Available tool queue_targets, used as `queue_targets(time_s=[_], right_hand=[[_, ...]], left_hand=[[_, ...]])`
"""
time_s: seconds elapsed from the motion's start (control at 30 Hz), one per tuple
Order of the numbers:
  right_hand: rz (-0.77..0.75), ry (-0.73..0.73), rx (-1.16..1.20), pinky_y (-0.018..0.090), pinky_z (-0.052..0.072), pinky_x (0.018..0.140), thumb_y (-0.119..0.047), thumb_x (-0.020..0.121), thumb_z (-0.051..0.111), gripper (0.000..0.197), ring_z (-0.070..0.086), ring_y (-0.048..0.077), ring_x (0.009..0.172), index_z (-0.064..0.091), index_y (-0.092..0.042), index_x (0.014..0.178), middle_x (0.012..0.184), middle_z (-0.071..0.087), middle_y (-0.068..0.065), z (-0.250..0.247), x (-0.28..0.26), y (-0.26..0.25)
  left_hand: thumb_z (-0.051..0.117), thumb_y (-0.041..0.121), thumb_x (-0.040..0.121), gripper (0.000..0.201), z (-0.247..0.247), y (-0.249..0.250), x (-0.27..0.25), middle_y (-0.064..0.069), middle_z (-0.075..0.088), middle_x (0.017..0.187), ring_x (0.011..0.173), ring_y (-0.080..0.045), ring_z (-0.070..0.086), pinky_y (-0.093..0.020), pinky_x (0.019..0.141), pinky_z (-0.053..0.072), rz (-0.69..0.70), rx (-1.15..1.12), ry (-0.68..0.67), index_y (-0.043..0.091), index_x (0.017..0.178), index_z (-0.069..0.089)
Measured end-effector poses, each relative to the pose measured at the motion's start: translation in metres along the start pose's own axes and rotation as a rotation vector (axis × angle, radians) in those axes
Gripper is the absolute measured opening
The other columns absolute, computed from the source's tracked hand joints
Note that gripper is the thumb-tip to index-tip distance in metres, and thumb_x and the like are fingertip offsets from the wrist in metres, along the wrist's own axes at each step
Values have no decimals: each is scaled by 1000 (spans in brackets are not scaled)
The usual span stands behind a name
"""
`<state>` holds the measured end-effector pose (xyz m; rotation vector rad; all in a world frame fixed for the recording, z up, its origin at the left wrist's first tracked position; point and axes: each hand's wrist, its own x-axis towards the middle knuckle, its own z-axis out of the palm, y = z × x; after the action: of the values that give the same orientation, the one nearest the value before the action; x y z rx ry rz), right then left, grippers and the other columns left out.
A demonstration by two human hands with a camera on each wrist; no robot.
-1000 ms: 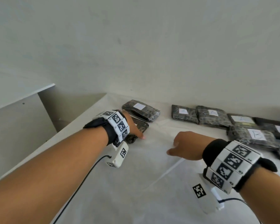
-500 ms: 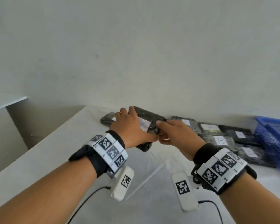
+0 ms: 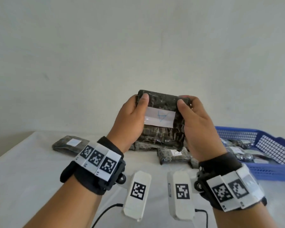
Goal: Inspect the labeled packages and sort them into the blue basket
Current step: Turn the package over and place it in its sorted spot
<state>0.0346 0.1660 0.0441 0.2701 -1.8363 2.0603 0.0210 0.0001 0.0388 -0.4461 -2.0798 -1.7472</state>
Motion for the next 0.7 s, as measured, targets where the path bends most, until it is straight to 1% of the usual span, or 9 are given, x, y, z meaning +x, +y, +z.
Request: queue_targets(time_s=[0.1,0.2,0.27,0.33,0.4,0.47,0.53,0.6,0.7], right_hand=[[-20,145,141,70,58,88,-27,105,58,18,70,49,109,64,-12,115,117,71,26,-9,-2,5],[70,203,287,45,61,84,-10,104,59,10,71,32,105,64,-6,112,111,74,14,-22,2,10],[47,161,-34,34,54,83,-3,99,60,19,66,24,109,61,-13,115,113,68,4,-31,3,11],[-65,85,-479,32,46,96,-6,95,62,44,55,16,123,50,-28,131,127,58,-5,-37,3,11],[-188,-43,-669,32,36,106,-11,94,61,62,41,8,132,37,-40,144,138,46,-12,-34,-1,9],[-184,-184,-706,23,39,100,-24,97,61,61,42,1,129,35,-46,148,137,46,-19,-29,-4,9],[-164,-271,-751,12,48,78,-31,99,64,41,58,-6,108,53,-42,137,122,63,-22,-27,-3,13],[-166,-214,-691,14,53,64,-24,100,67,19,68,-1,84,66,-35,114,97,73,-13,-29,3,18],[-70,-67,-505,34,64,67,-18,100,67,16,74,19,83,63,-30,109,98,74,0,-33,7,20]], left_hand=[[63,48,96,40,5,-2,0,-3,72,92,75,-13,71,-30,68,59,-59,-66,-110,10,110,62],[74,19,92,23,7,-12,-1,-7,79,103,97,-21,77,-37,84,65,-108,-196,-87,9,113,69],[78,16,88,23,6,-18,3,-6,81,98,93,-20,78,-39,85,64,-76,-225,37,7,109,74],[82,21,84,22,3,-22,6,-2,81,92,87,-16,78,-34,79,61,-9,-163,120,10,103,77],[82,26,84,19,3,-23,5,2,82,89,85,-15,78,-36,79,61,44,-75,100,15,98,79],[80,30,86,16,8,-21,2,0,81,87,83,-21,79,-47,80,64,51,-14,-1,17,96,80],[77,34,88,18,11,-19,-1,-2,81,84,81,-26,78,-52,79,63,39,18,-105,18,95,81],[73,42,86,28,8,-20,0,-1,81,90,86,-22,78,-48,83,64,8,43,-197,20,100,80],[74,37,87,24,-2,-22,3,5,81,97,93,-12,77,-37,92,61,-22,45,-218,24,106,78]])
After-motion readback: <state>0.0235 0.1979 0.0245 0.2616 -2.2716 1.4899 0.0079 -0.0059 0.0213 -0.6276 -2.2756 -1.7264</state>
